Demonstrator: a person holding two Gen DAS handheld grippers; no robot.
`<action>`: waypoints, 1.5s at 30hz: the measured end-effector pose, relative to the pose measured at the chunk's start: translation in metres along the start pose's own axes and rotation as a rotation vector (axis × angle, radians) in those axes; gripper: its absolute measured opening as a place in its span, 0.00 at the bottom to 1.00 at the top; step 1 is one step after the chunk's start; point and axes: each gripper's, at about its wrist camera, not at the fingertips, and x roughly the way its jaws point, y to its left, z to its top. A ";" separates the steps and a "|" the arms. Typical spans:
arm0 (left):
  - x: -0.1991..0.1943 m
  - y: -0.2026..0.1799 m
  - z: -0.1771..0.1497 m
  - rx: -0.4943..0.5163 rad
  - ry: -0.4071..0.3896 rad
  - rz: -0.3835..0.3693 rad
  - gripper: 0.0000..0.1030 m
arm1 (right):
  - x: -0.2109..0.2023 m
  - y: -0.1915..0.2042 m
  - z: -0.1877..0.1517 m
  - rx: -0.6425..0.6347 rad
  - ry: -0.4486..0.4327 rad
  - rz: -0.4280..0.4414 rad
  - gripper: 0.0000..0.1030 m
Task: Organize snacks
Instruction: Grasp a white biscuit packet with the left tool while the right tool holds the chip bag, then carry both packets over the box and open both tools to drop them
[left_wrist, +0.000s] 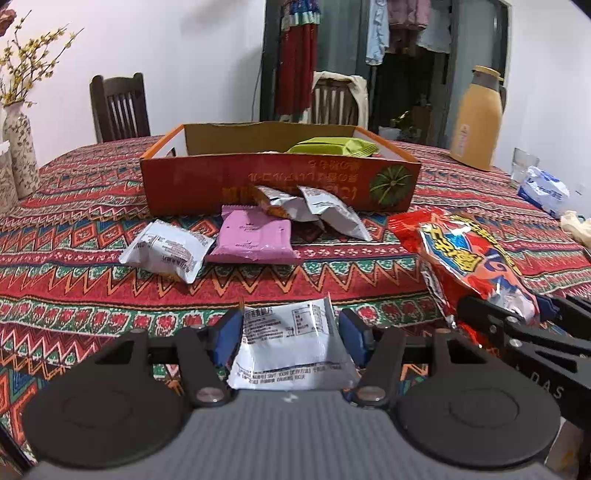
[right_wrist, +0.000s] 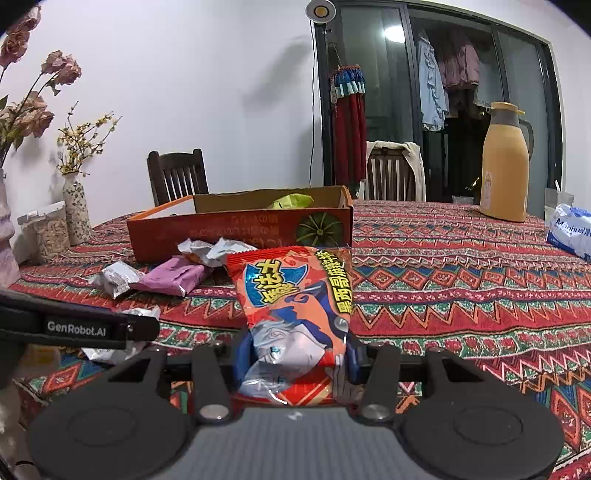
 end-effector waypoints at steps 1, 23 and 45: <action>-0.001 0.000 0.000 0.004 -0.004 -0.005 0.57 | -0.001 0.001 0.001 -0.002 -0.001 -0.001 0.46; 0.004 0.010 -0.010 0.002 0.043 0.059 0.75 | -0.003 0.008 0.000 -0.021 0.021 -0.005 0.46; -0.016 0.019 -0.001 0.015 -0.050 -0.022 0.55 | -0.004 0.012 0.005 -0.034 -0.005 -0.001 0.46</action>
